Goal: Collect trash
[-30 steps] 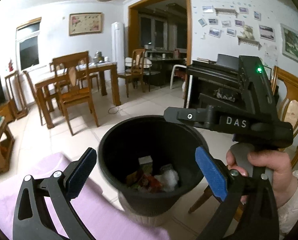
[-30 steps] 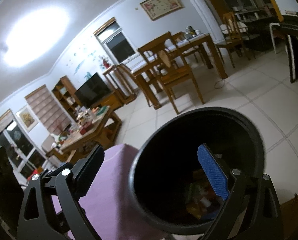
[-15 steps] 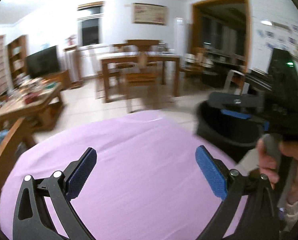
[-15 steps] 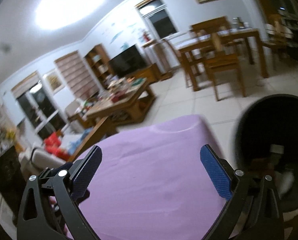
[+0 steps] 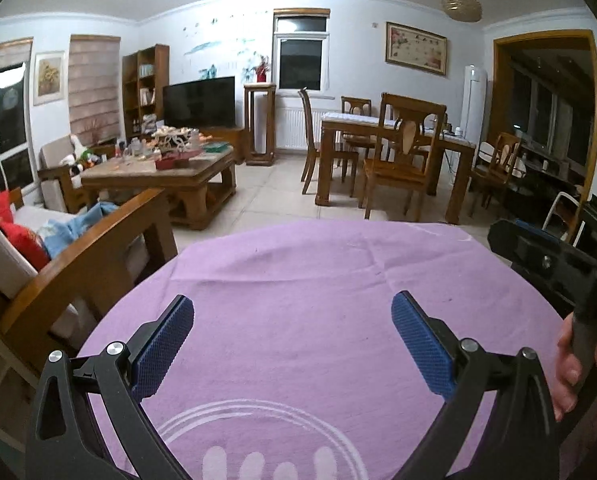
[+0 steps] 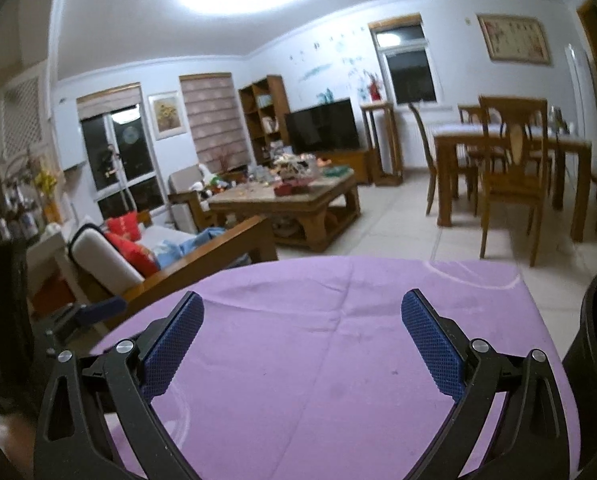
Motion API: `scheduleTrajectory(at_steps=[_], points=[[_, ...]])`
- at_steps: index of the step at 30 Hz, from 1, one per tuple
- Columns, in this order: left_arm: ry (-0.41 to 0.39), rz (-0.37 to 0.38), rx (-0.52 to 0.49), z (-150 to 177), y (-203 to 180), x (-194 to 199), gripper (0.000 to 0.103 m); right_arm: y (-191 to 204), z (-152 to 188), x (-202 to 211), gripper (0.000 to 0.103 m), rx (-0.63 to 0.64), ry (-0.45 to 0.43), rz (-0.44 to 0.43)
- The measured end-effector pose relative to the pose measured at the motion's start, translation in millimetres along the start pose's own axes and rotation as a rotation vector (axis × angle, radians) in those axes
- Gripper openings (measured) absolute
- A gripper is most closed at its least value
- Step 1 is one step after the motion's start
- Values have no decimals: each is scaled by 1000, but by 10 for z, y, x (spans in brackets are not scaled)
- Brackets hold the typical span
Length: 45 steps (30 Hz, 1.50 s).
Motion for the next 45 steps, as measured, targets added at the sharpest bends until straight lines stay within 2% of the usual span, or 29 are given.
scheduleTrajectory(at_steps=[6,9,12,19,45], points=[[-5,-40,4,-8,135,29,98,-69,126,-56,98,51,-36,43],[2,-62,-11,26,132,-2,98,-70,211,-129,98,59,1,34],[12,-74,-17,26,145,-29,98,-144,206,-125,98,53,1,28],[26,-64,14,46,176,1,98,-254,261,-274,98,3,59,22],[37,-68,40,60,189,-11,98,-264,317,-252,98,30,48,35]])
Point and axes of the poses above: each gripper's, at about its wrist camera, not at the fingertips, and x roughly against the way its jaws point, y to its left, z to its underside, the point moved 2 cm from there along -x, roughly the way its jaws point, and after that the axes turned 13 degrees about x, right-handed, at the moved point
